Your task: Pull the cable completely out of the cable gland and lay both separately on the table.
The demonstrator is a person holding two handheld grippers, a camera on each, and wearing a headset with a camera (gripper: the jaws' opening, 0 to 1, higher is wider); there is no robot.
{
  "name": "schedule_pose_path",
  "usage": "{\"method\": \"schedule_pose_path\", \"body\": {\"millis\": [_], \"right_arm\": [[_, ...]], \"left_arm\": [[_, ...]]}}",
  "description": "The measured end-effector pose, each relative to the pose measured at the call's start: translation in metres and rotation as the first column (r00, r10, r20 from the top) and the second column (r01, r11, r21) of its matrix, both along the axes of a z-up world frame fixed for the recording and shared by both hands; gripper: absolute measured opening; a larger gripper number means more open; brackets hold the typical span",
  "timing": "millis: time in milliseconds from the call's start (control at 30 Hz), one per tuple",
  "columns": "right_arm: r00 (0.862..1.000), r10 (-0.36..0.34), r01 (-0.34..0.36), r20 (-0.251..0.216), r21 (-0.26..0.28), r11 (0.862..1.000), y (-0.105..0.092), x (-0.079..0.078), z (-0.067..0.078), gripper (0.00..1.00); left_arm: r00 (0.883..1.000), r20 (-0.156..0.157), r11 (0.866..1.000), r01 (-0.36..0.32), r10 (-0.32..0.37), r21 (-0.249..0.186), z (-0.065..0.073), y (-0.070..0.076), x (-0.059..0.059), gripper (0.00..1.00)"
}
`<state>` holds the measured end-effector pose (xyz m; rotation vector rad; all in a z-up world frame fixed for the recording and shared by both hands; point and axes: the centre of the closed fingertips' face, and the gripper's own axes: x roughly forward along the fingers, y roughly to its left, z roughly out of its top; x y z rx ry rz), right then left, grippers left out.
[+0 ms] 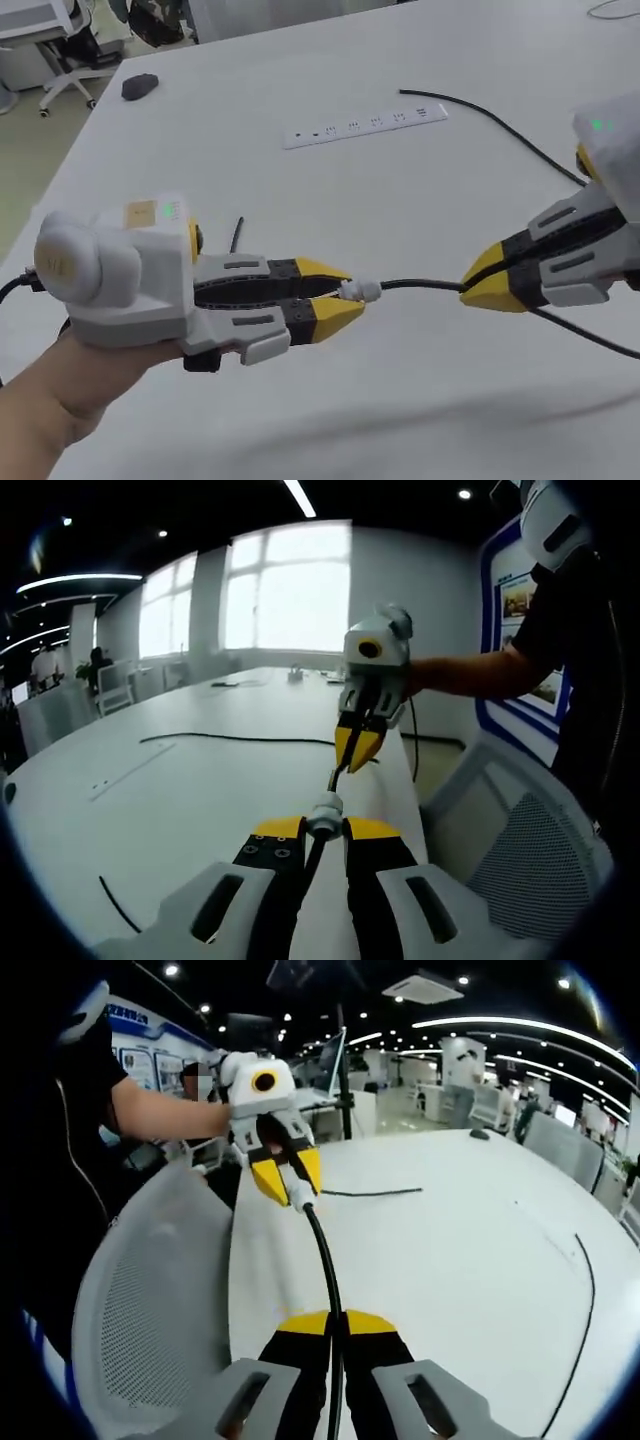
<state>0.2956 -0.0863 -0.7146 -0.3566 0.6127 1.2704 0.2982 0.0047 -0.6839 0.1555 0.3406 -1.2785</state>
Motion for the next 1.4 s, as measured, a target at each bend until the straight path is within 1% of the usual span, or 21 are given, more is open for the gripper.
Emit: {"method": "schedule_pose_path", "body": {"millis": [33, 200, 300, 367, 433, 467, 567, 600, 633, 700, 867, 900, 933, 1033, 1067, 1133, 1267, 1300, 1333, 1367, 1400], "right_arm": [[1.000, -0.021, 0.021, 0.002, -0.014, 1.000, -0.010, 0.002, -0.004, 0.00], [0.994, -0.111, 0.110, -0.024, -0.025, 0.994, -0.043, 0.005, -0.014, 0.00], [0.989, -0.145, 0.144, -0.031, -0.043, 0.989, -0.060, 0.005, -0.024, 0.00], [0.986, -0.164, 0.162, -0.023, -0.063, 0.985, -0.071, 0.006, -0.031, 0.00], [0.983, -0.182, 0.178, -0.040, -0.087, 0.980, -0.080, 0.004, -0.039, 0.00], [0.980, -0.198, 0.193, -0.036, -0.102, 0.976, -0.087, 0.005, -0.044, 0.00], [0.973, -0.225, 0.218, -0.055, -0.117, 0.969, -0.099, 0.004, -0.052, 0.00], [0.971, -0.231, 0.223, -0.061, -0.115, 0.968, -0.101, 0.004, -0.053, 0.00], [0.968, -0.239, 0.230, -0.075, -0.112, 0.967, -0.103, 0.003, -0.054, 0.00], [0.967, -0.242, 0.233, -0.080, -0.109, 0.966, -0.102, 0.002, -0.054, 0.00], [0.966, -0.240, 0.228, -0.091, -0.129, 0.965, -0.101, 0.001, -0.060, 0.00], [0.965, -0.243, 0.230, -0.100, -0.132, 0.964, -0.101, 0.001, -0.060, 0.00], [0.962, -0.242, 0.225, -0.126, -0.135, 0.965, -0.101, -0.002, -0.062, 0.00], [0.966, -0.234, 0.216, -0.113, -0.146, 0.965, -0.102, -0.002, -0.063, 0.00], [0.961, -0.239, 0.217, -0.142, -0.154, 0.964, -0.103, -0.004, -0.064, 0.00], [0.958, -0.244, 0.221, -0.149, -0.158, 0.962, -0.105, -0.004, -0.064, 0.01], [0.947, -0.264, 0.235, -0.184, -0.165, 0.958, -0.109, -0.003, -0.062, 0.10], [0.944, -0.267, 0.240, -0.192, -0.154, 0.958, -0.108, -0.003, -0.057, 0.10], [0.936, -0.279, 0.255, -0.216, -0.129, 0.958, -0.106, -0.003, -0.050, 0.10], [0.935, -0.282, 0.267, -0.217, -0.095, 0.959, -0.104, 0.000, -0.043, 0.10], [0.929, -0.294, 0.292, -0.225, -0.046, 0.955, -0.101, 0.005, -0.033, 0.10]], "left_arm": [[1.000, 0.001, 1.000, -0.004, 0.004, 0.007, -0.001, 0.002, 0.000, 0.15], [1.000, 0.002, 1.000, -0.025, 0.025, 0.005, -0.001, 0.011, 0.003, 0.15], [0.999, 0.001, 0.999, -0.033, 0.033, 0.005, -0.002, 0.013, 0.005, 0.15], [0.999, -0.002, 0.999, -0.037, 0.037, 0.004, -0.002, 0.015, 0.005, 0.15], [0.999, -0.001, 0.999, -0.044, 0.044, 0.007, -0.002, 0.017, 0.006, 0.15], [0.999, -0.003, 0.999, -0.046, 0.046, 0.008, -0.003, 0.019, 0.006, 0.15], [0.999, -0.005, 0.999, -0.053, 0.053, 0.012, -0.003, 0.023, 0.007, 0.15], [0.999, -0.004, 0.999, -0.054, 0.054, 0.010, -0.003, 0.024, 0.007, 0.15], [0.999, -0.012, 0.999, -0.051, 0.051, 0.001, -0.002, 0.023, 0.006, 0.15], [0.999, -0.009, 0.999, -0.050, 0.050, 0.012, -0.004, 0.023, 0.006, 0.15], [0.999, -0.009, 0.999, -0.050, 0.050, 0.009, -0.004, 0.020, 0.007, 0.15], [0.999, -0.009, 0.999, -0.049, 0.049, 0.008, -0.004, 0.020, 0.006, 0.15], [0.999, -0.010, 0.999, -0.048, 0.048, 0.009, -0.004, 0.020, 0.006, 0.15], [0.999, -0.007, 0.999, -0.041, 0.041, 0.009, -0.004, 0.020, 0.005, 0.15], [0.999, -0.008, 0.999, -0.039, 0.039, 0.011, -0.004, 0.020, 0.005, 0.15], [0.999, -0.006, 0.999, -0.037, 0.037, 0.014, -0.004, 0.020, 0.005, 0.15], [0.999, -0.005, 0.999, -0.041, 0.041, 0.014, -0.004, 0.022, 0.007, 0.15], [0.999, -0.004, 0.999, -0.044, 0.044, 0.013, -0.003, 0.022, 0.007, 0.15], [0.999, -0.004, 0.999, -0.046, 0.046, 0.012, -0.003, 0.022, 0.008, 0.15], [0.999, -0.003, 0.999, -0.047, 0.047, 0.016, -0.003, 0.023, 0.008, 0.15], [0.999, -0.003, 0.999, -0.047, 0.047, 0.016, -0.004, 0.023, 0.008, 0.15]]}}
